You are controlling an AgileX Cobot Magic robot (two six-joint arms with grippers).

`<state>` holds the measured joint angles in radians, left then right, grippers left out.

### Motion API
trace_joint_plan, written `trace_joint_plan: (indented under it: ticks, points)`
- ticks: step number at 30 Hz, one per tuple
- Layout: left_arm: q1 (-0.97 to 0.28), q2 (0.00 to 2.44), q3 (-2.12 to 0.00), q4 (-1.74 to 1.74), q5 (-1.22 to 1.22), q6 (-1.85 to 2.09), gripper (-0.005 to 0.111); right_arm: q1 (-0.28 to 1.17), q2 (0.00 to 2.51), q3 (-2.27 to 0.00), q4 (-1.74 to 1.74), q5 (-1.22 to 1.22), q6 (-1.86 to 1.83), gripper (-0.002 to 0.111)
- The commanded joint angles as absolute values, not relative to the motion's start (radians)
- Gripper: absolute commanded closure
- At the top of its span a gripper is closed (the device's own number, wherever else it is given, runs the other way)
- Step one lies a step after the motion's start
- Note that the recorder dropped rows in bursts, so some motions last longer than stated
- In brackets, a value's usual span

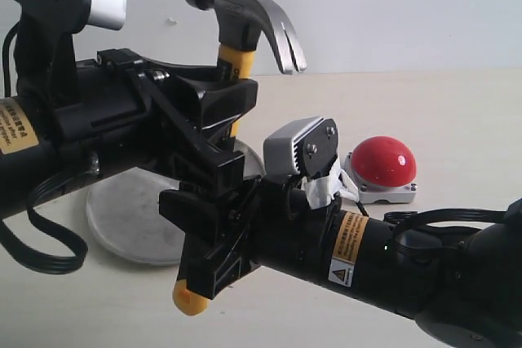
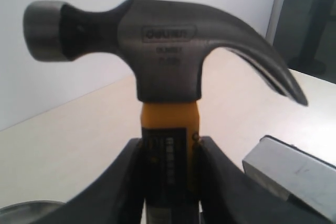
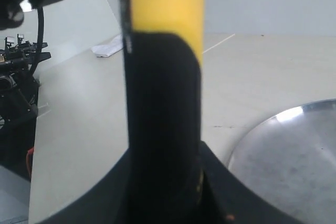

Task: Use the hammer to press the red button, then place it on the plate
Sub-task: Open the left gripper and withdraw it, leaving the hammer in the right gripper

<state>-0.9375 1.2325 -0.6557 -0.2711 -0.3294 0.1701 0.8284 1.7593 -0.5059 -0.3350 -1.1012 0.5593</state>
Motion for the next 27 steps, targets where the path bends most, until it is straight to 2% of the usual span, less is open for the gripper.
trace_joint_plan:
  ticks: [1,4,6,16,20,22,24,25,27]
  points:
    - [-0.936,1.199,-0.666,-0.243,-0.409,0.183,0.064,0.826,1.760,-0.509,-0.340,-1.070,0.564,0.108]
    - [-0.936,1.165,-0.666,-0.243,-0.395,0.192,0.036,0.826,1.760,-0.509,-0.340,-1.054,0.564,0.108]
    - [-0.936,1.134,-0.666,-0.243,-0.395,0.239,0.024,0.826,1.760,-0.509,-0.340,-1.046,0.564,0.108]
    - [-0.936,0.890,-0.666,-0.309,-0.271,0.458,0.033,0.826,1.748,-0.509,-0.340,-0.980,0.574,0.108]
    - [-0.936,0.792,-0.664,-0.338,-0.202,0.521,0.052,0.826,1.699,-0.509,-0.340,-0.834,0.566,0.108]
    - [-0.936,0.750,-0.664,-0.338,-0.162,0.547,0.070,0.826,1.660,-0.509,-0.340,-0.787,0.562,0.108]
    - [-0.936,0.704,-0.659,-0.338,-0.112,0.547,0.099,0.826,1.616,-0.509,-0.342,-0.758,0.562,0.108]
    - [-0.934,0.686,-0.653,-0.330,-0.101,0.557,0.106,0.826,1.597,-0.509,-0.342,-0.750,0.562,0.108]
    - [-0.924,0.643,-0.628,-0.334,-0.101,0.557,0.107,0.826,1.546,-0.509,-0.342,-0.730,0.562,0.108]
